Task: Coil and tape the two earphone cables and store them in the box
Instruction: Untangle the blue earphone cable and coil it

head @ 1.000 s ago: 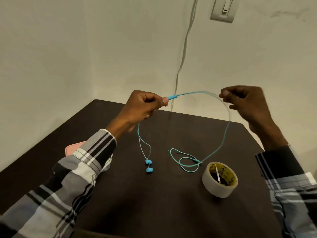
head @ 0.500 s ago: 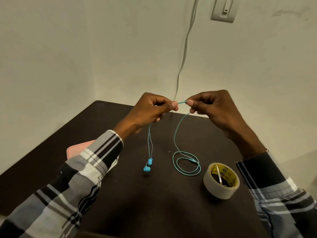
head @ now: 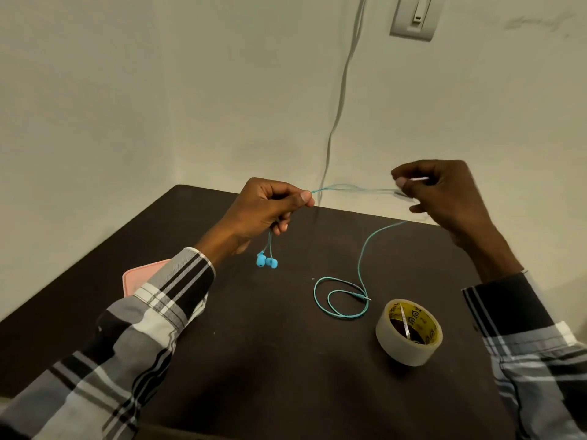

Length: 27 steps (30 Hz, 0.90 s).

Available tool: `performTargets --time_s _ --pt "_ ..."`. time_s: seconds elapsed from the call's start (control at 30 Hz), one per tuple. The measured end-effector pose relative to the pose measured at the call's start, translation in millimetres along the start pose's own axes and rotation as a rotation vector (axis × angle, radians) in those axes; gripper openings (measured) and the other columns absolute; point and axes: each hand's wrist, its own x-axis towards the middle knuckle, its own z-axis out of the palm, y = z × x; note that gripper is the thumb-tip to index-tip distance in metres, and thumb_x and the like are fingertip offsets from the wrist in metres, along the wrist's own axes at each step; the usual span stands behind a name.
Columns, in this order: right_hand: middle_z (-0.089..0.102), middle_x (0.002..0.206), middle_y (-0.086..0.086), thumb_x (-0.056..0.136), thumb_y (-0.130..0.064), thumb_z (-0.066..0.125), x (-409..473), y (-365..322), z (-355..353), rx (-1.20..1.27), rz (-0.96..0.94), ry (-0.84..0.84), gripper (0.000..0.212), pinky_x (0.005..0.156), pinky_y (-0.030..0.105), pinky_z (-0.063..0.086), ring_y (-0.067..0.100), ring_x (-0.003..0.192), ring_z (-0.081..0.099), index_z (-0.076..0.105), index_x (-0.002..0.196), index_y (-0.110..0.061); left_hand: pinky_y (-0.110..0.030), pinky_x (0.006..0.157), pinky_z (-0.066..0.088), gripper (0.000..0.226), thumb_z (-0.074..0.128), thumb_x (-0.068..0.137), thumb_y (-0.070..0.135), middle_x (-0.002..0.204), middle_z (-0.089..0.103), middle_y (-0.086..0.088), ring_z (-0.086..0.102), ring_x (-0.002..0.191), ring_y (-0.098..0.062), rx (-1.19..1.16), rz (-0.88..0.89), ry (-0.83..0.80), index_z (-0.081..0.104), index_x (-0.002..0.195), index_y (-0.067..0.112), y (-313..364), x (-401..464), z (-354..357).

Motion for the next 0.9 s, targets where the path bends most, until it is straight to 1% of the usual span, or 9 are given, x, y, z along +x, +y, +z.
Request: performTargets --time_s 0.17,0.3,0.37,0.43,0.5,0.63,0.7,0.77,0.9 --pt "0.073 0.112 -0.005 0.095 -0.028 0.066 -21.5 -16.1 32.7 0.061 -0.058 -0.246 0.022 0.072 0.036 0.063 0.008 0.097 0.070 0.073 0.114 -0.020 -0.020 0.049 0.044 0.018 0.066 0.090 0.024 0.056 0.053 -0.002 0.050 0.048 -0.011 0.022 0.011 -0.060 0.076 0.096 0.010 4.4 3.0 15.4" --pt "0.077 0.096 -0.004 0.092 -0.025 0.067 -36.7 -28.6 57.0 0.165 -0.119 -0.453 0.021 0.077 0.017 0.054 0.002 0.088 0.071 0.073 0.112 -0.020 -0.021 0.048 0.046 0.017 0.068 0.089 0.022 0.057 0.057 -0.006 0.052 0.047 -0.012 0.026 0.025 -0.069 0.075 0.096 0.008 6.7 4.5 22.8" --pt "0.077 0.081 -0.003 0.091 -0.020 0.070 -37.3 -27.7 60.4 0.198 -0.094 -0.428 0.013 0.076 0.021 0.054 0.002 0.077 0.070 0.075 0.103 -0.019 -0.022 0.050 0.047 0.018 0.069 0.089 0.024 0.057 0.057 -0.005 0.054 0.048 -0.013 0.032 0.024 -0.065 0.076 0.095 0.008 6.7 4.5 19.9" --pt "0.077 0.076 0.001 0.090 -0.022 0.071 -34.5 -25.3 58.6 0.193 -0.084 -0.379 0.010 0.077 0.037 0.054 0.008 0.074 0.067 0.078 0.094 -0.015 -0.024 0.052 0.049 0.020 0.070 0.088 0.025 0.056 0.058 -0.004 0.056 0.049 -0.014 0.034 0.014 -0.076 0.076 0.095 0.008 5.4 3.0 14.6" --pt "0.077 0.078 0.003 0.090 -0.024 0.071 -31.2 -24.6 52.9 0.181 -0.077 -0.336 0.013 0.079 0.047 0.054 0.017 0.074 0.066 0.079 0.091 -0.013 -0.024 0.054 0.051 0.022 0.071 0.087 0.026 0.056 0.059 -0.002 0.059 0.050 -0.015 0.041 -0.001 -0.088 0.076 0.095 0.006 3.6 1.4 11.2" --pt "0.077 0.085 0.006 0.091 -0.021 0.070 -23.7 -24.6 33.4 0.208 -0.069 -0.255 0.011 0.079 0.035 0.053 0.012 0.075 0.065 0.079 0.090 -0.014 -0.026 0.060 0.053 0.022 0.070 0.087 0.026 0.057 0.059 0.000 0.061 0.052 -0.015 0.033 -0.026 -0.073 0.075 0.092 0.005 -1.2 -0.7 5.9" --pt "0.077 0.086 0.007 0.092 -0.019 0.069 -18.6 -23.5 20.2 0.269 -0.040 -0.219 0.010 0.083 0.036 0.055 0.016 0.081 0.069 0.077 0.091 -0.013 -0.031 0.065 0.054 0.021 0.069 0.087 0.027 0.056 0.059 0.003 0.060 0.053 -0.016 0.017 -0.033 -0.061 0.075 0.090 0.007 -3.5 -1.2 2.2" --pt "0.077 0.079 0.005 0.092 -0.016 0.068 -15.2 -22.5 9.6 0.351 0.006 -0.203 0.008 0.086 0.038 0.057 0.020 0.085 0.073 0.075 0.092 -0.011 -0.034 0.069 0.056 0.020 0.069 0.088 0.026 0.055 0.057 0.004 0.059 0.052 -0.015 -0.026 -0.054 -0.052 0.075 0.088 0.007 -5.1 -2.1 0.2" --pt "0.070 0.064 0.002 0.089 -0.011 0.071 -14.6 -19.9 7.4 0.440 0.041 -0.153 0.004 0.079 0.037 0.061 0.022 0.069 0.070 0.075 0.090 -0.009 -0.035 0.069 0.057 0.020 0.068 0.087 0.029 0.055 0.054 0.001 0.058 0.051 -0.014 -0.086 -0.114 -0.081 0.075 0.082 0.011 -5.9 -5.9 3.2"
